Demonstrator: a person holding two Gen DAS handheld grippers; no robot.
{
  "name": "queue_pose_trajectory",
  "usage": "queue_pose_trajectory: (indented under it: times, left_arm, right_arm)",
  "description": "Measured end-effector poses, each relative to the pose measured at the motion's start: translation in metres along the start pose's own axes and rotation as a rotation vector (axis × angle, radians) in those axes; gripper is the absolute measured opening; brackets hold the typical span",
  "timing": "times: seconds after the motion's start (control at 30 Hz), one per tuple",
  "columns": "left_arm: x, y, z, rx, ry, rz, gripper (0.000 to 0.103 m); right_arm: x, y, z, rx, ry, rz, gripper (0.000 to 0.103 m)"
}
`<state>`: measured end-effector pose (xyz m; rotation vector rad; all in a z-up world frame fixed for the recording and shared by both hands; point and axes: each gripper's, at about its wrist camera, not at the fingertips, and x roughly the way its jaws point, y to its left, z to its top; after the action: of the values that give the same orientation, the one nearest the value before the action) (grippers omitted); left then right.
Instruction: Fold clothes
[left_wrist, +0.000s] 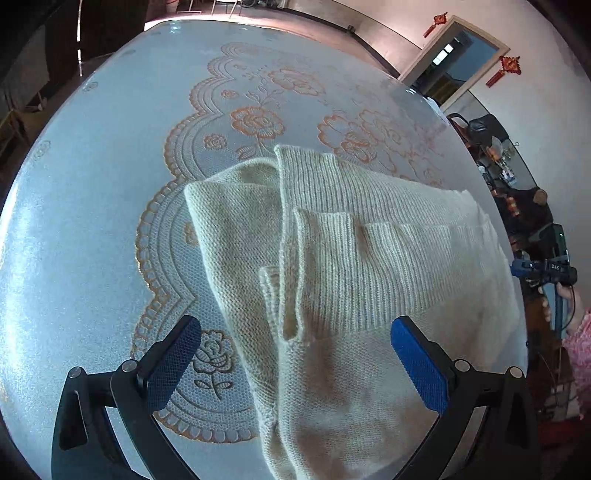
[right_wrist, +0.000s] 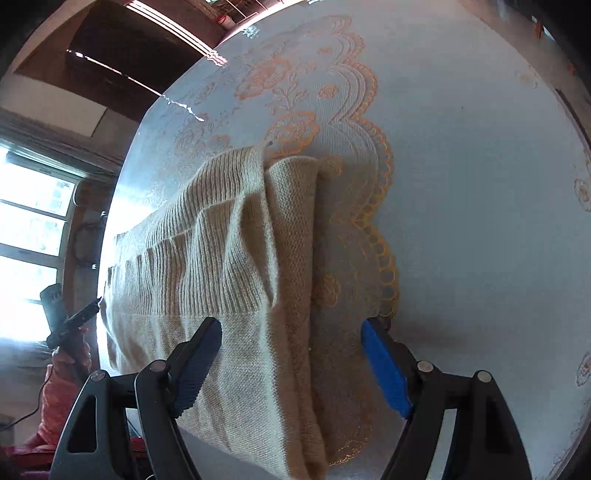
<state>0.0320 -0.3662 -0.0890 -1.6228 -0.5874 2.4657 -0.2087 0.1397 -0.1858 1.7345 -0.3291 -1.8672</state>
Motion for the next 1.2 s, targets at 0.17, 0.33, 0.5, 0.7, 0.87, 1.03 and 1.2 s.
queue_pose_trajectory:
  times: [0.17, 0.33, 0.5, 0.7, 0.87, 1.03, 1.2]
  left_arm:
    - [0.003, -0.002, -0.009, 0.016, 0.033, -0.027, 0.103]
    - [0.009, -0.003, -0.011, 0.02, 0.046, -0.035, 0.103]
    - [0.012, -0.006, -0.008, 0.031, 0.041, -0.055, 0.103]
    - [0.011, -0.001, -0.004, 0.027, 0.032, -0.102, 0.103]
    - [0.019, -0.009, 0.002, 0.084, 0.031, -0.096, 0.103]
    - [0.028, -0.02, 0.008, 0.124, 0.026, -0.107, 0.103]
    - [0.029, -0.017, 0.008, 0.093, 0.016, -0.182, 0.103]
  right_arm:
    - [-0.003, -0.014, -0.002, 0.021, 0.007, 0.07, 0.08]
    - [-0.005, -0.014, -0.001, 0.001, 0.031, 0.08, 0.082]
    - [-0.002, -0.005, 0.003, -0.027, 0.056, 0.048, 0.09]
    - [0.004, 0.005, 0.003, -0.094, 0.101, 0.028, 0.103]
    - [0.007, 0.011, 0.01, -0.111, 0.161, -0.021, 0.103]
    - [0.007, 0.008, 0.016, -0.083, 0.2, 0.014, 0.103]
    - [0.008, 0.002, 0.017, -0.045, 0.211, 0.142, 0.103]
